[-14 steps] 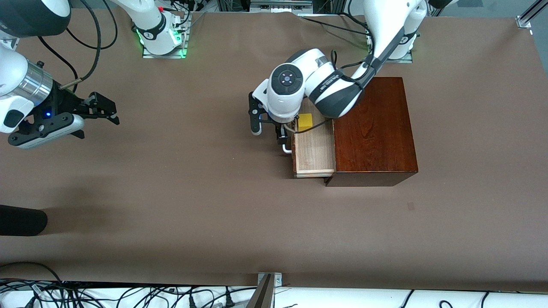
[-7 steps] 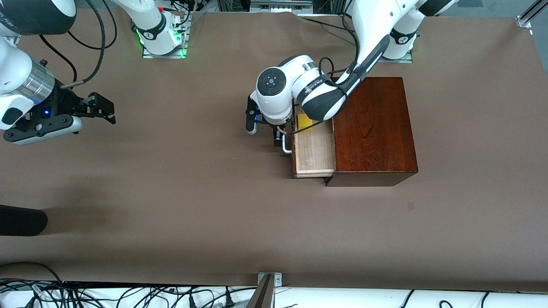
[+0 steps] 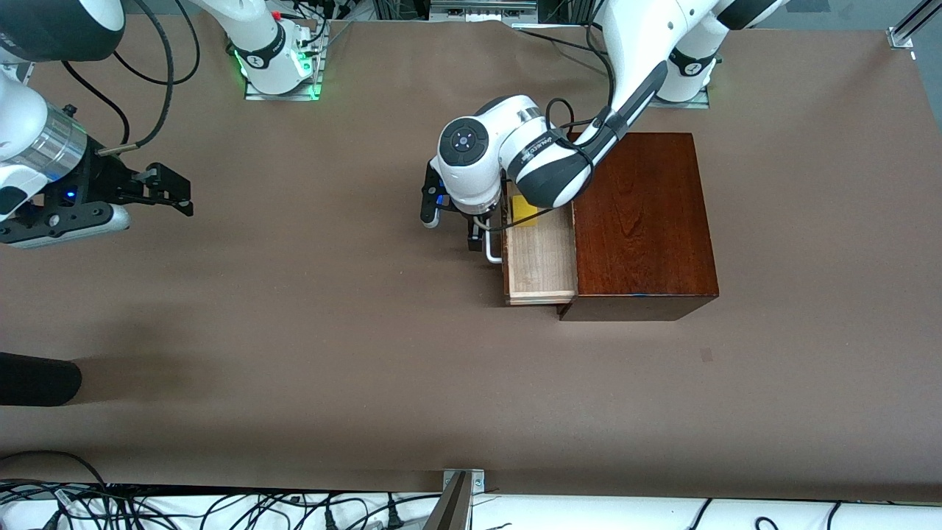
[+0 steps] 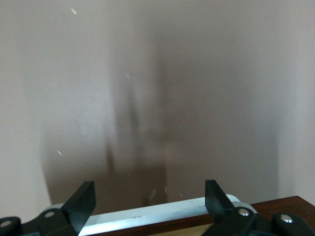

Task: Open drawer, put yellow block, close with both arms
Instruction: 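Push the drawer front into the box with the left gripper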

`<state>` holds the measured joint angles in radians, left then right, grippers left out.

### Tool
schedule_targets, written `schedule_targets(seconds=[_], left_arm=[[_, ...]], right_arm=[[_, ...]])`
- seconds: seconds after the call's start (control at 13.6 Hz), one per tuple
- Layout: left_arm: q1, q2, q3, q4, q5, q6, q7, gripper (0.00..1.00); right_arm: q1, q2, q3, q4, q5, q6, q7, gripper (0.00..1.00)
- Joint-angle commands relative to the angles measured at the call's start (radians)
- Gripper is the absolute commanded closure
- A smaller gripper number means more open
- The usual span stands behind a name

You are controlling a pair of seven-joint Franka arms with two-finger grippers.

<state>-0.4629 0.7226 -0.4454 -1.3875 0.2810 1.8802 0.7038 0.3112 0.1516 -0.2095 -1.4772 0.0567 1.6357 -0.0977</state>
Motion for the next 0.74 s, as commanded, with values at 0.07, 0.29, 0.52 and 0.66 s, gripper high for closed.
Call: schedule_targets(seconds=[0.07,0.29,0.52,0.66], left_arm=[[0.026,-0.025,0.02,-0.002,0.027,-0.193,0.048,0.0],[0.049,-0.025,0.024,-0.008,0.027,-0.223,0.048,0.0],[0.069,-0.025,0.027,-0.008,0.029,-0.262,0.048,0.0],[0.081,-0.026,0.027,-0.007,0.029,-0.3,0.049,0.0]], right_arm=[[-0.001,-0.021,0.012,-0.011,-0.014,-0.019,0.023,0.0],[-0.001,-0.02,0.01,-0.011,-0.011,-0.019,0.023,0.0],[-0.004,-0.02,0.007,-0.011,-0.012,-0.019,0.023,0.0],[-0.003,-0.021,0.01,-0.011,-0.009,-0.019,0.023,0.0]])
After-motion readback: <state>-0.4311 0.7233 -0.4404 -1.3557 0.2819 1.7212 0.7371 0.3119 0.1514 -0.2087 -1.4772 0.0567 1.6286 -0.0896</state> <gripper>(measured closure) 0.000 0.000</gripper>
